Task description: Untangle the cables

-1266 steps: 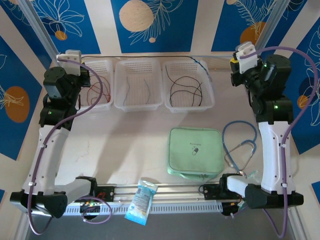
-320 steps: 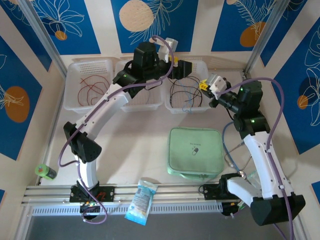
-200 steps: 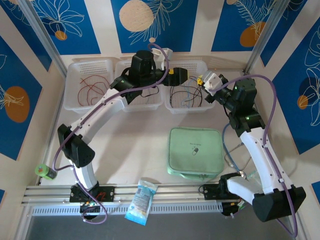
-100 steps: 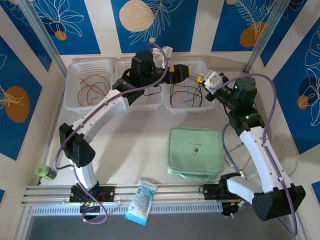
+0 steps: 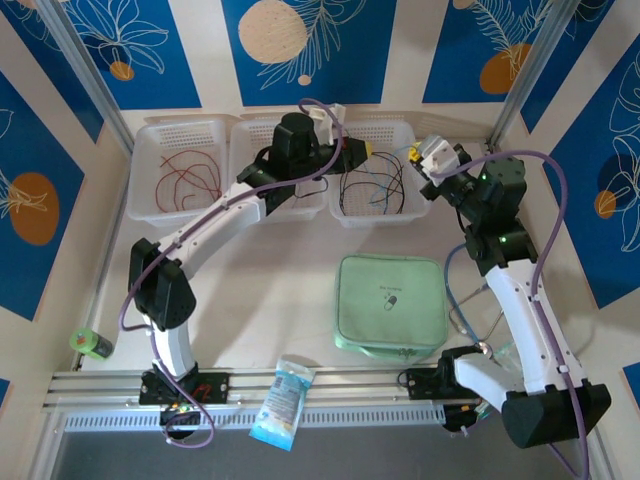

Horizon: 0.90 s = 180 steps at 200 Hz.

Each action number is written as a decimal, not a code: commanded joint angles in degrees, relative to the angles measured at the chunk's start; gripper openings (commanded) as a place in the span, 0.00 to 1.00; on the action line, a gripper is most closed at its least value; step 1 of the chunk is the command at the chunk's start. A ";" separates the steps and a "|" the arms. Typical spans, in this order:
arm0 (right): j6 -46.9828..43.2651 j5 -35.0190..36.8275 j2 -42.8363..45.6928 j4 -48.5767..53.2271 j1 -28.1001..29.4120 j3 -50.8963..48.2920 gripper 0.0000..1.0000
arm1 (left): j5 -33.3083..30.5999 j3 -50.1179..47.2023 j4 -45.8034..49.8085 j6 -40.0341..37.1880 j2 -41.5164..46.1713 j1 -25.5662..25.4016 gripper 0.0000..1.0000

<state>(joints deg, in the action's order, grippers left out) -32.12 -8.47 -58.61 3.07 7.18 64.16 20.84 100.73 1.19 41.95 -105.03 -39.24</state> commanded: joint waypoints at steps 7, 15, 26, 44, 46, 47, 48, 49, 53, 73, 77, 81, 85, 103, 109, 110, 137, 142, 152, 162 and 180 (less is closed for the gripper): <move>6.53 2.58 -1.20 5.00 -2.35 3.12 0.00 | 0.11 -2.08 -6.39 -0.14 4.52 0.33 0.00; 8.12 3.16 -2.51 7.92 -2.60 5.19 0.00 | 1.49 -2.50 -7.15 0.70 4.68 0.14 0.00; 10.61 3.44 -3.92 10.52 -2.57 7.13 0.00 | 3.31 -3.66 -9.39 2.28 4.92 -0.40 0.00; 15.28 2.41 -5.52 11.07 -2.43 8.39 0.00 | 5.76 -5.73 -13.57 2.69 5.27 -2.04 0.00; 15.65 2.45 -5.76 11.25 -2.43 8.67 0.00 | 6.00 -5.87 -13.71 2.52 5.34 -2.17 0.00; 15.93 2.52 -5.92 11.34 -2.43 8.82 0.00 | 6.07 -5.88 -13.74 2.43 5.35 -2.34 0.00; 16.25 2.59 -6.09 11.39 -2.43 8.93 0.00 | 6.20 -5.98 -13.75 2.30 5.40 -2.46 0.00; 16.54 2.63 -6.21 11.54 -2.43 9.08 0.00 | 6.30 -6.02 -13.75 2.14 5.43 -2.53 0.00; 17.41 3.04 -6.87 12.22 -2.51 9.73 0.00 | 6.81 -6.18 -13.72 1.47 5.56 -2.90 0.00; 21.83 6.85 -11.14 17.91 -2.57 15.09 0.00 | 7.14 -8.03 -12.13 -4.54 7.32 -5.20 0.00; 22.62 7.46 -11.86 18.88 -2.61 16.11 0.00 | 7.03 -8.50 -11.82 -6.08 7.77 -5.85 0.00; 23.36 8.00 -12.73 19.87 -2.61 17.08 0.00 | 7.01 -8.96 -11.40 -7.85 8.15 -6.45 0.00; 24.12 8.38 -13.51 20.80 -2.48 18.15 0.00 | 6.95 -9.40 -10.81 -9.59 8.46 -6.99 0.00; 27.43 10.01 -16.41 23.83 -1.71 21.75 0.00 | 8.17 -11.68 -9.73 -14.76 9.31 -9.50 0.00; 28.51 10.86 -17.27 24.41 -1.40 22.62 0.00 | 8.94 -12.83 -10.37 -15.28 9.48 -9.98 0.00; 28.69 11.03 -17.43 24.47 -1.35 22.74 0.00 | 9.04 -13.01 -10.48 -15.35 9.53 -10.02 0.00; 32.70 12.40 -19.62 25.96 -1.06 25.70 0.00 | 9.73 -18.97 -10.33 -17.95 11.20 -11.12 0.00; 33.38 12.42 -19.75 25.93 -1.23 25.96 0.00 | 8.32 -20.30 -9.33 -18.48 12.01 -11.15 0.00; 34.76 12.42 -19.77 25.76 -1.82 26.42 0.00 | 5.80 -22.82 -7.15 -20.05 13.73 -10.99 0.00; 36.07 12.54 -19.62 25.70 -2.86 26.80 0.00 | 3.10 -24.58 -4.11 -22.39 15.43 -10.81 0.00; 37.67 13.10 -19.30 25.71 -4.77 27.07 0.00 | -2.83 -26.36 2.51 -24.61 17.83 -9.60 0.00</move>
<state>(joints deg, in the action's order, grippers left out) 0.71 2.87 -78.65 28.01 4.56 88.95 25.39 76.36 -3.79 23.38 -92.12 -50.30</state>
